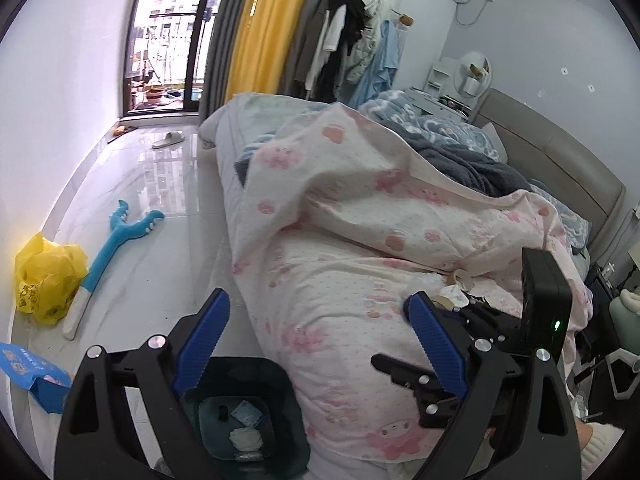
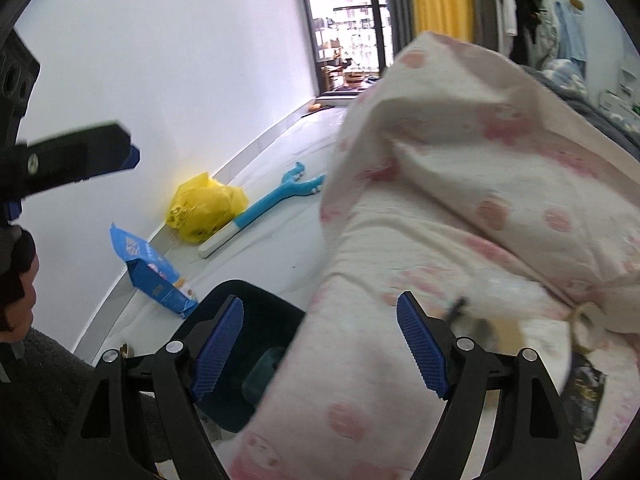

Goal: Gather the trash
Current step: 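Move both tools from the bin back over the items on the bed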

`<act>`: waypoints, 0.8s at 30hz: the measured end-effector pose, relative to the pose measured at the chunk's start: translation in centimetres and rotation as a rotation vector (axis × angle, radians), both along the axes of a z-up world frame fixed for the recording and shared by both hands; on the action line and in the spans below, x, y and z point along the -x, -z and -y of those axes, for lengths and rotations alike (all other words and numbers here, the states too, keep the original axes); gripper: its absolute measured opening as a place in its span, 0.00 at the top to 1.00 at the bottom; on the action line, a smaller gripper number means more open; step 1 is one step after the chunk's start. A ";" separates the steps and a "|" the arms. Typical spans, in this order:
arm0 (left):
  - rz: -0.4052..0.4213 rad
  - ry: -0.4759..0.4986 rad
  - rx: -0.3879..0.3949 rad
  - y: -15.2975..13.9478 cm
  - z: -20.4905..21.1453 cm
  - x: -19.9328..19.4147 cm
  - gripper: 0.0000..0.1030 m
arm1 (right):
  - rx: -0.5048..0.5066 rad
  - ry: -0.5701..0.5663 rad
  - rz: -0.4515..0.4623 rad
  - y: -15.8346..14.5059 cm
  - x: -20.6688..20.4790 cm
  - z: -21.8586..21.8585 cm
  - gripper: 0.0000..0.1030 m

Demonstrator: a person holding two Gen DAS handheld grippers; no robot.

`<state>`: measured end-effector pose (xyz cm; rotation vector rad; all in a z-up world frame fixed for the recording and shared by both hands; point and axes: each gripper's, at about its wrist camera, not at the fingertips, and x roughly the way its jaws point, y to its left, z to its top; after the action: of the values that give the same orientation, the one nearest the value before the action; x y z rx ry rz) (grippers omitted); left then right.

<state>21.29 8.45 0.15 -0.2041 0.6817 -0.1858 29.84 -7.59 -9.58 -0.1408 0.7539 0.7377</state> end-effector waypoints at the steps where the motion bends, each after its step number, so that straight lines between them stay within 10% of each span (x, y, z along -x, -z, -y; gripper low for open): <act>1: -0.002 0.009 -0.002 0.1 0.6 -0.2 0.10 | 0.000 0.012 0.002 0.0 -0.1 0.6 0.22; 24: 0.024 0.157 -0.105 0.8 10.3 -2.9 0.10 | -0.005 0.203 -0.014 0.3 -2.3 12.5 0.19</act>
<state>24.19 -1.82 -0.68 -0.0470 0.6817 -0.3017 32.10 -20.07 -9.84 -0.0538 0.7669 0.5480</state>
